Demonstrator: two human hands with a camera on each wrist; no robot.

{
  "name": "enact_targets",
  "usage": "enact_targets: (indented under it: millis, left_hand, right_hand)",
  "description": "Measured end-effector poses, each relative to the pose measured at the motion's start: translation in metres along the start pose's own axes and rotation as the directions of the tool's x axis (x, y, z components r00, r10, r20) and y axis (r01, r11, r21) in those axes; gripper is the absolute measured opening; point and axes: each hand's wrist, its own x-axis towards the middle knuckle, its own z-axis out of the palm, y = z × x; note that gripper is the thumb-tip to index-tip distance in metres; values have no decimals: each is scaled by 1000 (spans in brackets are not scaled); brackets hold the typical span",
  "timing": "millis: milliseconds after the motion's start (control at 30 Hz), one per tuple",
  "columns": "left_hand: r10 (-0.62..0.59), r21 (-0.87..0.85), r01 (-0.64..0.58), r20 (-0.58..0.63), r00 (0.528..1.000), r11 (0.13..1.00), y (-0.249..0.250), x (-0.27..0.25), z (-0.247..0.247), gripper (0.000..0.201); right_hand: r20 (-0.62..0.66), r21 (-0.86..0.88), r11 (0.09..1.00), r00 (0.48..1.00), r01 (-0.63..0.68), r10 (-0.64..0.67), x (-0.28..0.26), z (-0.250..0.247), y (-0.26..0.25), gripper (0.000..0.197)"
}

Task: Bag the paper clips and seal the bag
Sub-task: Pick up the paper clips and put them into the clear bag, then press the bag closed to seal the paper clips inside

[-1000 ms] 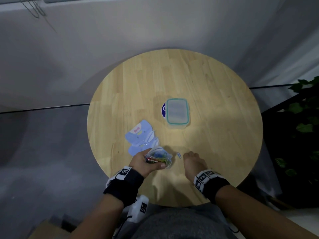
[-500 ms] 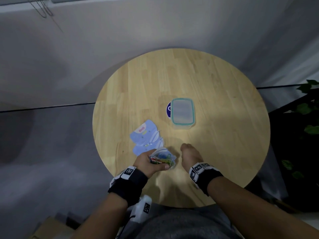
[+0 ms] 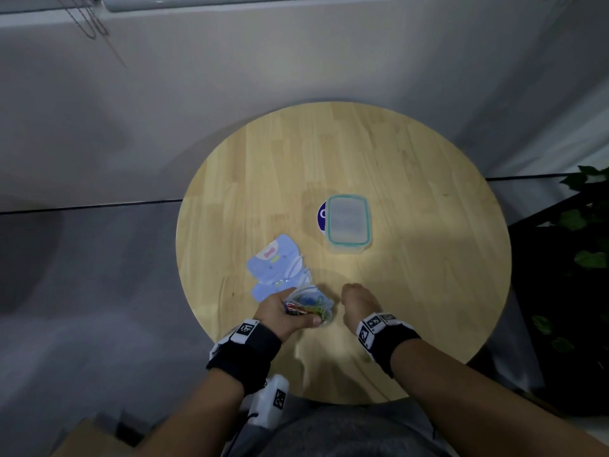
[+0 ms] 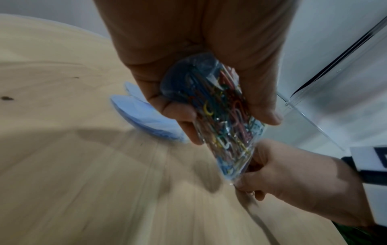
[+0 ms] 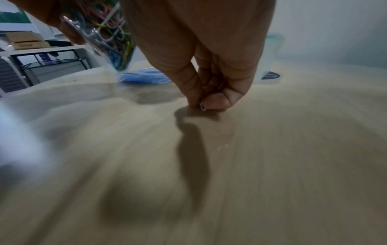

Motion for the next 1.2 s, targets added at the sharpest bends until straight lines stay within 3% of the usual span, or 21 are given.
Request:
enact_targets:
  millis: [133, 200, 267, 467, 567, 633, 667, 767, 900, 1000, 1100, 1133, 1200]
  left_hand:
    - [-1, -25, 1, 2, 1000, 1000, 4, 4, 0, 41]
    - [-5, -34, 5, 2, 1000, 999, 5, 5, 0, 42]
    - [-5, -32, 5, 3, 1000, 999, 5, 6, 0, 45]
    - [-9, -18, 9, -11, 1000, 1000, 7, 5, 3, 40]
    - [-10, -23, 10, -16, 1000, 1000, 6, 2, 1, 38]
    - [-10, -27, 9, -16, 1000, 1000, 5, 0, 1, 38]
    - [-10, -27, 9, -17, 1000, 1000, 5, 0, 1, 38]
    - [-10, -19, 10, -16, 1000, 1000, 6, -1, 2, 37]
    - [6, 15, -6, -11, 1000, 1000, 9, 3, 4, 38]
    - [23, 15, -23, -2, 1000, 1000, 15, 5, 6, 37]
    - [80, -6, -80, 14, 997, 997, 30, 5, 10, 39]
    - [100, -9, -99, 22, 995, 995, 38, 4, 12, 42]
    - [136, -8, -136, 37, 990, 991, 54, 4, 15, 40]
  right_hand:
    - [-169, 284, 959, 984, -1, 52, -2, -14, 18, 20]
    - [-223, 318, 947, 969, -31, 106, -1, -21, 27, 19]
    - [-211, 279, 959, 971, -54, 116, 2, -22, 30, 20]
    - [-14, -4, 997, 997, -72, 72, 9, -16, 18, 23]
    - [53, -75, 996, 997, -52, 56, 8, -15, 12, 7]
    - [69, -89, 994, 996, -58, 64, 10, -12, 11, 13]
    - [66, -89, 995, 997, -39, 45, 9, -11, 11, 3]
    - [62, -129, 992, 998, -3, 12, 9, -8, 13, 28]
    - [39, -136, 988, 997, 74, -69, -3, -14, 13, 27]
    - [-118, 153, 978, 985, 145, -127, -15, -41, 5, 12]
    - [-354, 454, 830, 920, 326, -168, -37, -83, -20, 8]
    - [-389, 463, 796, 896, 390, -213, -47, -97, -29, 8]
    - [-407, 343, 813, 855, 470, -322, -60, -119, -41, 7]
